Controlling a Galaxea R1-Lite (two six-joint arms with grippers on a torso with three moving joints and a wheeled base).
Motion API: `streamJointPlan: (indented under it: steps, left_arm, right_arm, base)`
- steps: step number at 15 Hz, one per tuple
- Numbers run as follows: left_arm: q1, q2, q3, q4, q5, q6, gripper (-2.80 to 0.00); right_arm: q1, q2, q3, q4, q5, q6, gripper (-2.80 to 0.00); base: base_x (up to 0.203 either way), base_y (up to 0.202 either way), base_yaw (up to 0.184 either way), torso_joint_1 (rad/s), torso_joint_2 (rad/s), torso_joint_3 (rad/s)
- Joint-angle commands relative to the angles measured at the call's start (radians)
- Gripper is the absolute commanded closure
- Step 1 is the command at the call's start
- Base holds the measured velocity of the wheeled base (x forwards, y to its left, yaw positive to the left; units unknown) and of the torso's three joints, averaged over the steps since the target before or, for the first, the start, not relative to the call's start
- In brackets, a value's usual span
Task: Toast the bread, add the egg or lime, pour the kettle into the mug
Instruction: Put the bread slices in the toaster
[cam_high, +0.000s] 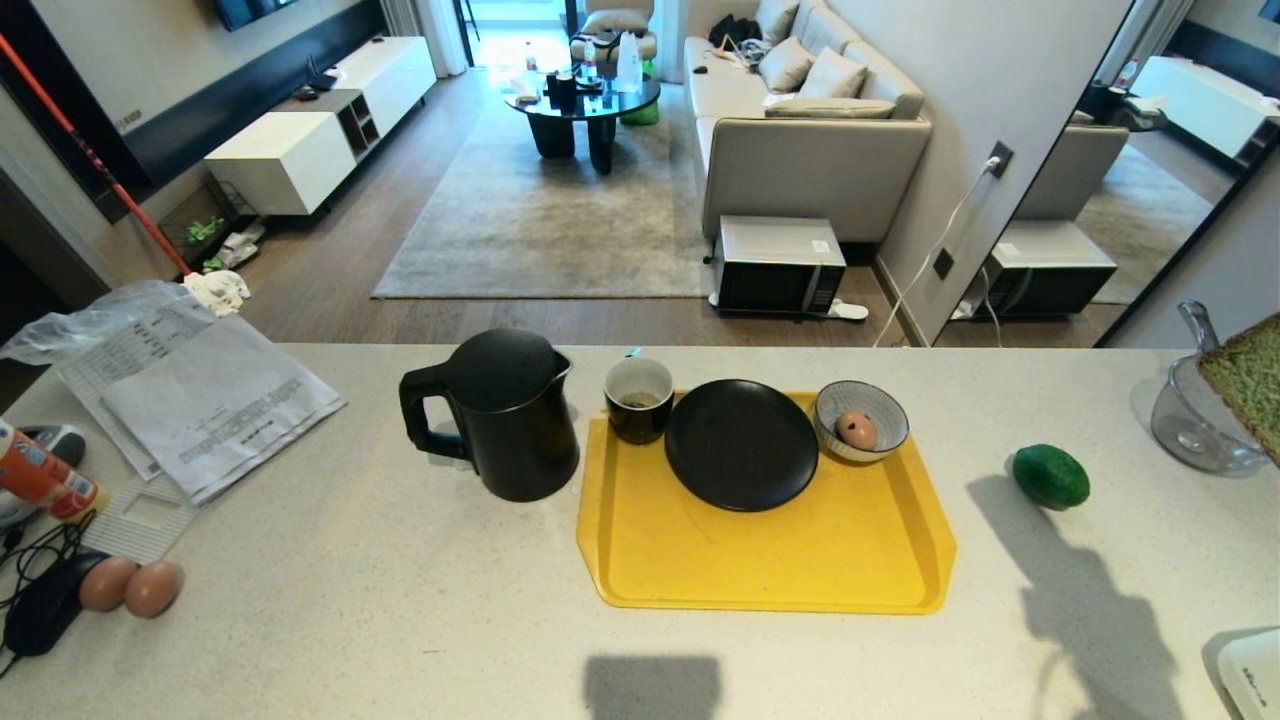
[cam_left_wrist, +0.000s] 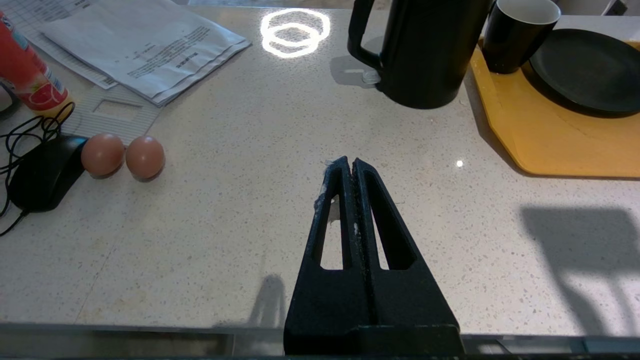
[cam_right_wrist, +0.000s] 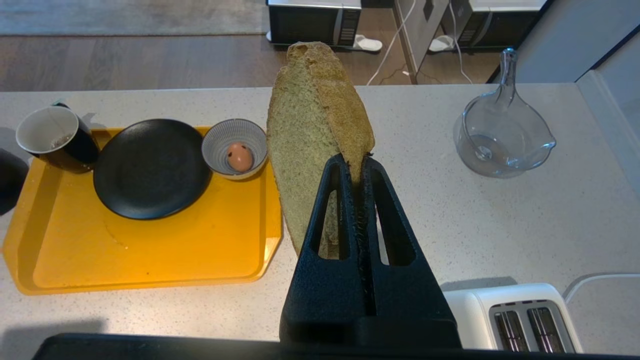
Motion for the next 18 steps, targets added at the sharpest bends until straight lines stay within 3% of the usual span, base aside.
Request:
streamJointPlan:
  steps: [1, 6, 14, 18]
  left_arm:
    - [0.000, -0.002, 0.014, 0.000, 0.000, 0.000, 0.00]
    - [0.000, -0.002, 0.014, 0.000, 0.000, 0.000, 0.00]
    - [0.000, -0.002, 0.014, 0.000, 0.000, 0.000, 0.00]
    - [0.000, -0.002, 0.014, 0.000, 0.000, 0.000, 0.00]
  right_arm:
    - [0.000, -0.008, 0.000, 0.003, -0.001, 0.000, 0.00]
    - [0.000, -0.008, -0.002, 0.003, -0.001, 0.000, 0.00]
    - [0.000, -0.006, 0.003, 0.003, 0.000, 0.000, 0.00]
    - [0.000, -0.003, 0.003, 0.003, 0.002, 0.000, 0.00]
  base:
    - [0.000, 0.000, 0.000, 0.000, 0.00, 0.000]
    - [0.001, 0.001, -0.014, 0.000, 0.00, 0.000]
    - [0.002, 0.008, -0.158, 0.002, 0.00, 0.004]
    - [0.000, 0.000, -0.020, 0.001, 0.00, 0.001]
